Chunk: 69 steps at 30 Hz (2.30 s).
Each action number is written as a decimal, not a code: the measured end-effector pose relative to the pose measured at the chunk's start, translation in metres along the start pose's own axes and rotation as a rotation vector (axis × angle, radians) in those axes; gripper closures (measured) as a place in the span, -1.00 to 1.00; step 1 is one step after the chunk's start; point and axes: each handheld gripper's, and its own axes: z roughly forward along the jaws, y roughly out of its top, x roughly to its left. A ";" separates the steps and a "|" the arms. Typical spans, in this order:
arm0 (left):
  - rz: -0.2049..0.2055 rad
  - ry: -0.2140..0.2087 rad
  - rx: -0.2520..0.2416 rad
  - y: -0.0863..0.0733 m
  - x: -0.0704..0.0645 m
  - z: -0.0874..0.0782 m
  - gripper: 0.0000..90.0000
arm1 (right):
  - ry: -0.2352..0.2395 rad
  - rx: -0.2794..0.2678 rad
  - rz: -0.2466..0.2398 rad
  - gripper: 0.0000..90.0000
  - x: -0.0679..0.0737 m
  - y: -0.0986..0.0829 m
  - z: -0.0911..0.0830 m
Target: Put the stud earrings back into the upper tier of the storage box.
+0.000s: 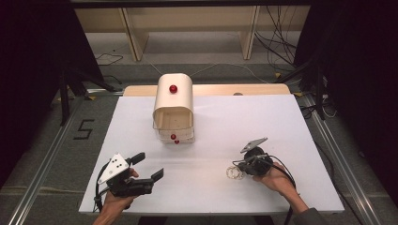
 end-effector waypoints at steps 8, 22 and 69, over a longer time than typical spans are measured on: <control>-0.002 0.001 -0.001 0.000 0.000 0.000 -0.81 | -0.008 -0.099 -0.015 0.93 0.001 0.006 -0.023; -0.006 0.009 -0.007 0.000 0.001 0.000 -0.80 | -0.030 -0.219 -0.044 0.93 0.009 0.028 -0.050; -0.014 0.024 -0.025 0.001 0.003 -0.003 -0.80 | 0.026 -0.397 -0.218 0.93 0.066 0.176 -0.075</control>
